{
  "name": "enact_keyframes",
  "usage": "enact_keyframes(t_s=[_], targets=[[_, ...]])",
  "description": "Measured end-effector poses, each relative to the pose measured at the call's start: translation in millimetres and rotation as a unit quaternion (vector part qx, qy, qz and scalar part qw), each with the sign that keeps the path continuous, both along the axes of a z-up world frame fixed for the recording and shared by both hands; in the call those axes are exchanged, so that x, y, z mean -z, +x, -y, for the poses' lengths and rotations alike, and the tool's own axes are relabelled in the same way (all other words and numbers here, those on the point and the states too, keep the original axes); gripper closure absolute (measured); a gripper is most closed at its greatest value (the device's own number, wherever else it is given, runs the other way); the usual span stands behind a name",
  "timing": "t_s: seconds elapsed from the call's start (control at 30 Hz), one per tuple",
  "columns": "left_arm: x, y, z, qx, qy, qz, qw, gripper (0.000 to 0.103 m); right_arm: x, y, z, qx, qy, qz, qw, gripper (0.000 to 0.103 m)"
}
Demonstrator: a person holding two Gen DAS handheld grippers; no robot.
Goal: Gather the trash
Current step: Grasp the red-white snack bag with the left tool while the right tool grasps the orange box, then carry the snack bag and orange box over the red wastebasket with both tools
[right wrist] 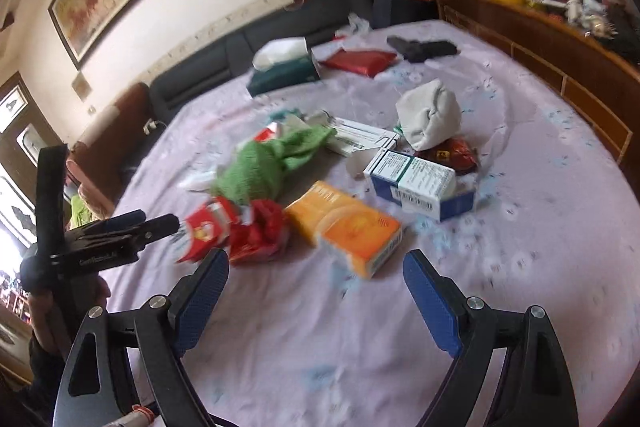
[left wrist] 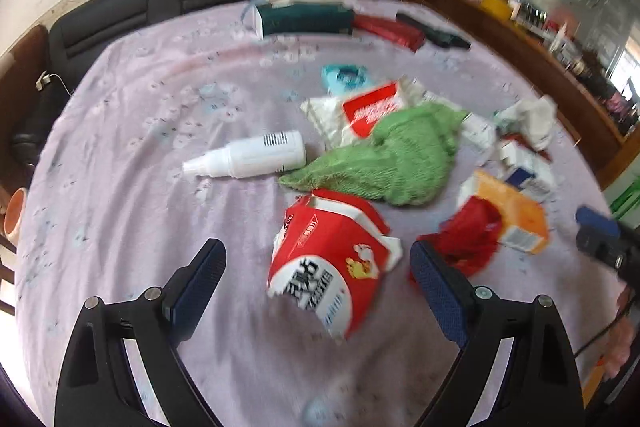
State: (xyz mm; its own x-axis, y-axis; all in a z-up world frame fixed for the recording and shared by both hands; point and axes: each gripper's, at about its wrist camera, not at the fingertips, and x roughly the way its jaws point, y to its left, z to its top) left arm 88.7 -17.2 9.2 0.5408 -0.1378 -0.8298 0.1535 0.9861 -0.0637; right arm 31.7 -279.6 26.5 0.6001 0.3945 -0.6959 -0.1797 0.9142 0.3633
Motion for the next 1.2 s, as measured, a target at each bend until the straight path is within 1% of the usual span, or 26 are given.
enact_keyframes(t_s=[0.07, 0.1, 0.17, 0.2, 0.23, 0.27, 0.3, 0.33, 0.37, 0.4, 0.43, 0.47, 0.5, 0.53, 0.57, 0.63, 0.67, 0.7, 0.77, 0.83, 0.9, 0.97, 1.0, 1.07, 1.13, 1.2], targets=[[14, 12, 0, 0.0, -0.007, -0.023, 0.9997, 0.011, 12, 26, 0, -0.014, 0.005, -0.018, 1.0, 0.011], [18, 15, 0, -0.002, -0.008, -0.026, 0.9996, 0.011, 16, 35, -2, -0.025, 0.005, -0.027, 0.999, 0.011], [28, 21, 1, -0.003, 0.006, -0.037, 0.9993, 0.011, 27, 57, -1, -0.026, 0.011, -0.043, 0.999, 0.011], [30, 21, 1, -0.003, 0.004, -0.043, 0.9991, 0.011, 30, 64, -2, -0.031, 0.012, -0.047, 0.998, 0.011], [31, 18, 1, 0.004, -0.005, -0.044, 0.999, 0.014, 35, 73, -4, -0.044, 0.009, -0.054, 0.998, 0.012], [32, 16, 2, 0.008, -0.004, -0.046, 0.9989, 0.023, 41, 81, -5, -0.046, 0.006, -0.064, 0.997, 0.012], [31, 12, 4, 0.012, 0.001, -0.045, 0.9989, 0.027, 46, 86, -6, -0.049, 0.005, -0.074, 0.996, 0.015], [29, 8, 7, 0.017, 0.008, -0.044, 0.9988, 0.033, 50, 89, -8, -0.058, 0.006, -0.082, 0.995, 0.02], [29, 5, 8, 0.02, 0.012, -0.045, 0.9987, 0.04, 56, 90, -9, -0.068, 0.007, -0.092, 0.993, 0.022], [27, 1, 10, 0.02, 0.016, -0.045, 0.9987, 0.044, 55, 87, -11, -0.067, -0.001, -0.086, 0.994, 0.028], [26, -3, 11, 0.019, 0.02, -0.043, 0.9987, 0.05, 55, 82, -13, -0.07, -0.017, -0.081, 0.994, 0.031], [23, -8, 13, 0.018, 0.024, -0.038, 0.9988, 0.058, 54, 77, -16, -0.076, -0.022, -0.079, 0.994, 0.034], [21, -12, 14, 0.017, 0.028, -0.035, 0.9988, 0.062, 53, 72, -17, -0.081, -0.022, -0.078, 0.993, 0.041], [19, -15, 15, 0.013, 0.033, -0.034, 0.9988, 0.067, 53, 65, -20, -0.086, -0.022, -0.079, 0.993, 0.045], [18, -19, 14, 0.01, 0.032, -0.034, 0.9989, 0.074, 52, 57, -23, -0.086, -0.035, -0.074, 0.993, 0.046], [15, -25, 9, 0.0, 0.021, -0.035, 0.9991, 0.08, 51, 44, -31, -0.082, -0.061, -0.065, 0.993, 0.048], [14, -29, 5, -0.009, 0.014, -0.036, 0.9992, 0.086, 52, 40, -35, -0.086, -0.064, -0.065, 0.992, 0.049], [14, -32, 1, -0.015, 0.007, -0.037, 0.9992, 0.086, 53, 35, -38, -0.087, -0.063, -0.065, 0.992, 0.049], [11, -44, -7, -0.024, -0.017, -0.039, 0.9988, 0.086, 52, 25, -43, -0.073, -0.078, -0.062, 0.992, 0.05], [6, -56, -13, -0.029, -0.03, -0.032, 0.9986, 0.086, 48, 15, -43, -0.053, -0.09, -0.058, 0.993, 0.051], [-1, -69, -19, -0.034, -0.051, -0.029, 0.9977, 0.086, 41, -2, -35, -0.028, -0.073, -0.051, 0.996, 0.051], [-12, -84, -22, -0.022, -0.093, -0.024, 0.9951, 0.086, 28, -21, -23, 0.003, -0.057, -0.04, 0.998, 0.051], [-18, -92, -20, -0.018, -0.105, -0.018, 0.9942, 0.086, 22, -31, -17, 0.011, -0.051, -0.031, 0.998, 0.051], [-31, -105, -13, -0.009, -0.12, -0.004, 0.9928, 0.086, 4, -57, 0, 0.04, -0.023, -0.009, 0.999, 0.051], [-47, -119, -1, 0.008, -0.136, 0.011, 0.9907, 0.086, -10, -82, 13, 0.063, -0.012, 0.008, 0.998, 0.051], [-65, -135, 18, 0.03, -0.142, 0.032, 0.9889, 0.086, -26, -109, 26, 0.084, -0.001, 0.029, 0.996, 0.051]])
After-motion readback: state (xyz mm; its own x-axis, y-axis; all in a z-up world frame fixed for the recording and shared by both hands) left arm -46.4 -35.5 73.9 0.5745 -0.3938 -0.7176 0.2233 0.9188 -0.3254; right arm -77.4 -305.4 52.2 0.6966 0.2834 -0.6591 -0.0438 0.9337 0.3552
